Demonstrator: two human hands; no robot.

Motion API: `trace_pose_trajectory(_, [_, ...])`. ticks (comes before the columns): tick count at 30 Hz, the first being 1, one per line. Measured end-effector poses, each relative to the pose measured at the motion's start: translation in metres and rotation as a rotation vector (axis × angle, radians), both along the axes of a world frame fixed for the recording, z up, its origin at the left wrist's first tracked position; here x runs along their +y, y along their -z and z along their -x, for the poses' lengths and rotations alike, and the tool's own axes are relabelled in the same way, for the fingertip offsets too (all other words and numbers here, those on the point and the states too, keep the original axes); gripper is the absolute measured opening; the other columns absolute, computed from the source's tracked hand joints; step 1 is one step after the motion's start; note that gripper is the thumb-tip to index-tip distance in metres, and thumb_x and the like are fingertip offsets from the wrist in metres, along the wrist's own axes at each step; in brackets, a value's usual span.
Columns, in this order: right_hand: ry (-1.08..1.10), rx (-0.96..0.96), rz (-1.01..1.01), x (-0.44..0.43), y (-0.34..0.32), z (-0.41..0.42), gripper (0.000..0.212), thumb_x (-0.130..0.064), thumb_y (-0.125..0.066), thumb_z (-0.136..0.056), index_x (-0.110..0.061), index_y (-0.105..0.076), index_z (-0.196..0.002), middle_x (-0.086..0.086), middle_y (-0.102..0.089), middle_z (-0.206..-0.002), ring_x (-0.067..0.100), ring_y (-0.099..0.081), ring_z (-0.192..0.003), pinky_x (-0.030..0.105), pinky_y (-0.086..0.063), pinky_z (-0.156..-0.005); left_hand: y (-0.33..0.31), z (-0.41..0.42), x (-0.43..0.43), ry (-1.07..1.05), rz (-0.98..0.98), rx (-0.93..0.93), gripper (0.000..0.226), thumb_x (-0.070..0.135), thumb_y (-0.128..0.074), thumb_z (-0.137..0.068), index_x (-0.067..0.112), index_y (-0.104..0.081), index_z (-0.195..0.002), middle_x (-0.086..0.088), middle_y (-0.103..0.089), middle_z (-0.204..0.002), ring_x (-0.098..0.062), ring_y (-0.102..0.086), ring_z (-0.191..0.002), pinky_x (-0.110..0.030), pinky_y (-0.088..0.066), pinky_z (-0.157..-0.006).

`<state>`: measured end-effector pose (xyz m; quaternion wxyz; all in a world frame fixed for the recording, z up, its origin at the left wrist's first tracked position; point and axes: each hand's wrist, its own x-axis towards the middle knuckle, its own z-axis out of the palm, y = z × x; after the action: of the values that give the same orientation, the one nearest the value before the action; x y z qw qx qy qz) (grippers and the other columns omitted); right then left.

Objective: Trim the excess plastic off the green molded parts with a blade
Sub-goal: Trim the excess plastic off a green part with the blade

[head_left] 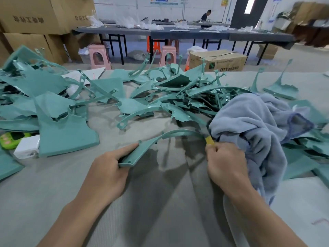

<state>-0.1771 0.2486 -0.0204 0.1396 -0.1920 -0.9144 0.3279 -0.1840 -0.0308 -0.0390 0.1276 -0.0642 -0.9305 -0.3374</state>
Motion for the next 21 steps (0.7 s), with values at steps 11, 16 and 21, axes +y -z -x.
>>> trace_pose_trajectory(11, [-0.021,-0.015,-0.025,0.002,-0.001,-0.003,0.048,-0.030,-0.051,-0.103,-0.014,-0.047,-0.057,-0.002,-0.052,-0.056,0.019,-0.047,-0.056,0.033,-0.026,-0.050,-0.004,-0.003,-0.001,0.023,-0.095,-0.007,0.042,0.026,-0.068,-0.089,0.052,-0.067,-0.122,0.031,-0.065,-0.123,0.004,-0.056,-0.122,-0.014,-0.042,-0.092])
trace_pose_trajectory(16, [-0.590,0.251,0.138,-0.045,-0.014,-0.023,0.035,-0.039,-0.054,-0.097,-0.020,-0.055,-0.067,-0.012,-0.049,-0.053,0.005,-0.042,-0.050,0.023,-0.033,-0.049,-0.005,-0.006,0.002,0.001,-0.014,0.006,0.050,0.016,-0.067,-0.088,0.052,-0.067,-0.124,0.027,-0.067,-0.124,0.000,-0.060,-0.120,-0.020,-0.047,-0.094])
trace_pose_trajectory(21, [-0.585,0.166,0.041,-0.060,-0.004,-0.019,0.035,-0.042,-0.052,-0.099,-0.030,-0.058,-0.067,-0.012,-0.053,-0.052,0.007,-0.048,-0.049,0.021,-0.037,-0.047,-0.007,-0.006,0.002,0.021,-0.015,0.021,0.045,0.027,-0.065,-0.089,0.057,-0.063,-0.123,0.034,-0.062,-0.125,0.007,-0.057,-0.117,-0.004,-0.039,-0.090])
